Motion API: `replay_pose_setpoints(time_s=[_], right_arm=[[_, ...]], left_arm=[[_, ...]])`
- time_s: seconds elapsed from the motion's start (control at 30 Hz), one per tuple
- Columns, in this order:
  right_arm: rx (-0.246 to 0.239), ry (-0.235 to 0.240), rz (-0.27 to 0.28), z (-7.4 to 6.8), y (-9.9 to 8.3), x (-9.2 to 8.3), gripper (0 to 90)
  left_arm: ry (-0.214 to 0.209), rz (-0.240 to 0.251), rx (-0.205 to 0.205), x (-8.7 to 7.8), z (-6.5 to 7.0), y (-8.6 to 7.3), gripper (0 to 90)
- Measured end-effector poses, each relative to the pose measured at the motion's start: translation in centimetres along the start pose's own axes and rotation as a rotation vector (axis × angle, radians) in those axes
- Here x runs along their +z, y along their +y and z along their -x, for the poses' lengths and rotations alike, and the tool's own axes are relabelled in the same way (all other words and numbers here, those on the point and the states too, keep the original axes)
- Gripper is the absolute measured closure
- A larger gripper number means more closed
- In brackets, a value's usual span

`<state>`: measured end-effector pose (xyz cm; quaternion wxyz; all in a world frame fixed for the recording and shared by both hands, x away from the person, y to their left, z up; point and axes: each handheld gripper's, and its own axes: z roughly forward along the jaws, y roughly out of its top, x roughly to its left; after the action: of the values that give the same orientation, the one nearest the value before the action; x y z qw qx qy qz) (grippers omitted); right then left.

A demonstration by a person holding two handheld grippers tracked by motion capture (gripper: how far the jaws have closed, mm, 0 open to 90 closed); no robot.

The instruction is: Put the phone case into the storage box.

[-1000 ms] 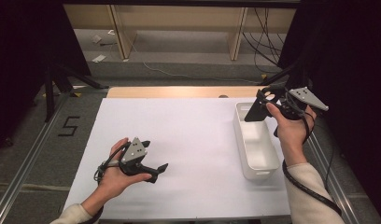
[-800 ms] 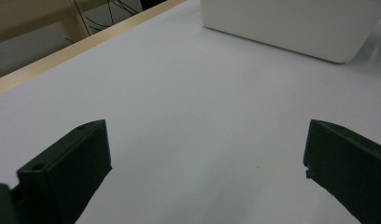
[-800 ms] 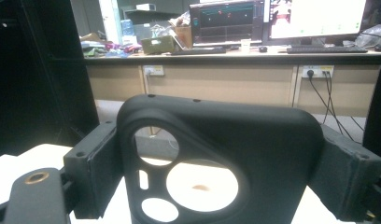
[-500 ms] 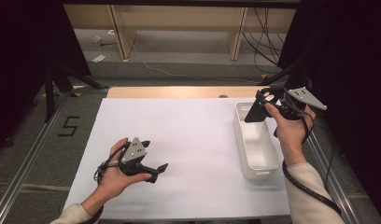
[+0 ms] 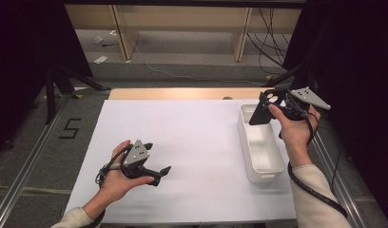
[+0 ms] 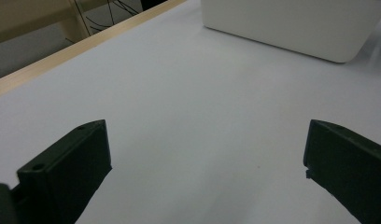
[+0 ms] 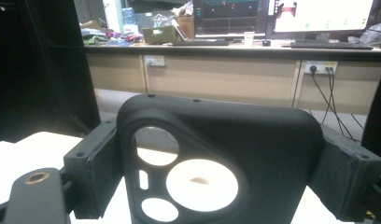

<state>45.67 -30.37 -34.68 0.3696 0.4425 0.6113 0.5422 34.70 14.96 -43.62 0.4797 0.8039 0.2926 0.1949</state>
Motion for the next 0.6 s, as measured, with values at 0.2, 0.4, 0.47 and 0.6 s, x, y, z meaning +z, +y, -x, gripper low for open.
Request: replay_pose_setpoints(time_s=[0.2, 0.4, 0.47, 0.6], right_arm=[[-0.002, 0.001, -0.012, 0.06, 0.15, 0.24, 15.5], [-0.007, 0.001, -0.02, 0.01, 0.25, 0.54, 15.5], [-0.011, 0.002, -0.03, -0.01, 0.28, 0.64, 15.5], [-0.019, 0.002, -0.036, -0.09, 0.25, 0.92, 15.5]], left_arm=[[0.001, 0.0, -0.001, 0.02, -0.01, 0.0, 0.6], [0.0, 0.001, -0.001, 0.03, 0.01, 0.0, 0.6], [-0.001, 0.0, 0.0, 0.02, 0.0, 0.0, 0.6], [-0.001, 0.0, -0.001, 0.04, -0.01, -0.02, 0.6]])
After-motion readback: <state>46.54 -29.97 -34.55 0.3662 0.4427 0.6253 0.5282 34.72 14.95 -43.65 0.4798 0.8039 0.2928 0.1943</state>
